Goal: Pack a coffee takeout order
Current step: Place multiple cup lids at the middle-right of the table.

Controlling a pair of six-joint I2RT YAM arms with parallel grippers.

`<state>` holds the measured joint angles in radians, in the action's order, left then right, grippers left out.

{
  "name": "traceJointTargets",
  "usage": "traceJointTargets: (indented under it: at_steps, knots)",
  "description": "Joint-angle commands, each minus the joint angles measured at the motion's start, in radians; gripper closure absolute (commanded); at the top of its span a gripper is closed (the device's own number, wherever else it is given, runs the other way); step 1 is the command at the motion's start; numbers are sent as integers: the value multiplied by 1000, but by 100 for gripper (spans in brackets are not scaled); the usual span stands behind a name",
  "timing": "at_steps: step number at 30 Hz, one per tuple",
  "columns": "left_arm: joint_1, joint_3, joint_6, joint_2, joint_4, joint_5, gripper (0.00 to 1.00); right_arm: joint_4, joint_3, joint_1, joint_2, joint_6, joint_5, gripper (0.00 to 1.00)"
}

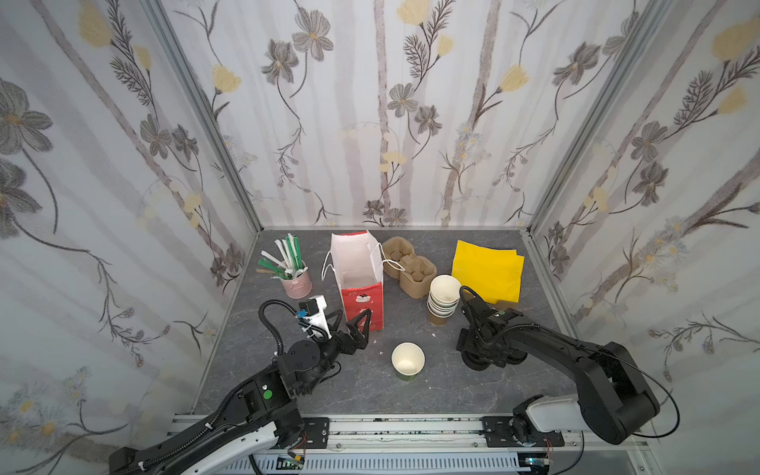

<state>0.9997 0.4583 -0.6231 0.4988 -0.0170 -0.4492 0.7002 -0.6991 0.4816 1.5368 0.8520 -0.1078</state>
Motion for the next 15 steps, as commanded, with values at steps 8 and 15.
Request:
traceJointTargets:
  at_steps: [8, 15]
  knots:
    - [-3, 2, 12, 1, -15, -16, 0, 53, -37, 1, -38, -24, -62, 0]
    - [-3, 0, 11, 1, -15, -14, 0, 50, -34, 2, -45, -14, -58, 5]
